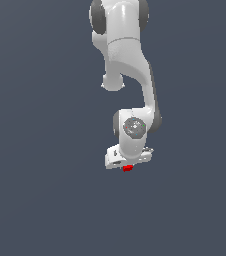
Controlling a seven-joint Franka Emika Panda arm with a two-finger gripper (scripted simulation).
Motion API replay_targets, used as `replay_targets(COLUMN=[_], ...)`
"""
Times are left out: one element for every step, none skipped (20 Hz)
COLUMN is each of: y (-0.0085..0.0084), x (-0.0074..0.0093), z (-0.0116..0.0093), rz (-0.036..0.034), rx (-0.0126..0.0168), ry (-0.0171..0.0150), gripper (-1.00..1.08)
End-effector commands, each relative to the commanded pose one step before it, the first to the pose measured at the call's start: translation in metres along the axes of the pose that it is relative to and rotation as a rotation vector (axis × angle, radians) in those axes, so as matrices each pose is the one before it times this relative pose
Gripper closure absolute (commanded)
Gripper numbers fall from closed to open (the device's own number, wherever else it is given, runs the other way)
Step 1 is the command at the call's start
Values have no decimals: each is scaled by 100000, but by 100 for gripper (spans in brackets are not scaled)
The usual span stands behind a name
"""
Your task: Pick up the red cube and move it to a goal position.
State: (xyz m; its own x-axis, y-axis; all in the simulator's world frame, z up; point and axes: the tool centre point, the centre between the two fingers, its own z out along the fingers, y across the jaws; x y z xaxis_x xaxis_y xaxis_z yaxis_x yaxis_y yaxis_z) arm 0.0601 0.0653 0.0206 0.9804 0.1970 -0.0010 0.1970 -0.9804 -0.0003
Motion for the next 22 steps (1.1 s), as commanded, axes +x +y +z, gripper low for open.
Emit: replay_targets(y=[97,62,76,90,105,119,134,149,165,181,197,213,230,247,265,284,302,309,314,318,323,328], x=[-58,-72,-89,-105,-122,-139,-156,-174,-191,-209,-228,-247,-266,-285,-305,-326,-346,-354,-358,-363,-368,-373], z=[-313,-196,-241,-286,-331,-378,-425,-473,-522,-572,-623,-676,-730,-786,-843,-903,-961,-987,-1003,-1019,-1037,-1056], rz=[17,0,0,0,0,0,0,0,0,0,0,0,0,0,0,0,0,0,0,0,0,0], rx=[-17,0,0,0,0,0,0,0,0,0,0,0,0,0,0,0,0,0,0,0,0,0], ry=[111,0,0,0,0,0,0,0,0,0,0,0,0,0,0,0,0,0,0,0,0,0], gripper=[108,108,108,108,108,108,108,108,108,108,108,108,108,108,108,108,108,108,108,108,108,108])
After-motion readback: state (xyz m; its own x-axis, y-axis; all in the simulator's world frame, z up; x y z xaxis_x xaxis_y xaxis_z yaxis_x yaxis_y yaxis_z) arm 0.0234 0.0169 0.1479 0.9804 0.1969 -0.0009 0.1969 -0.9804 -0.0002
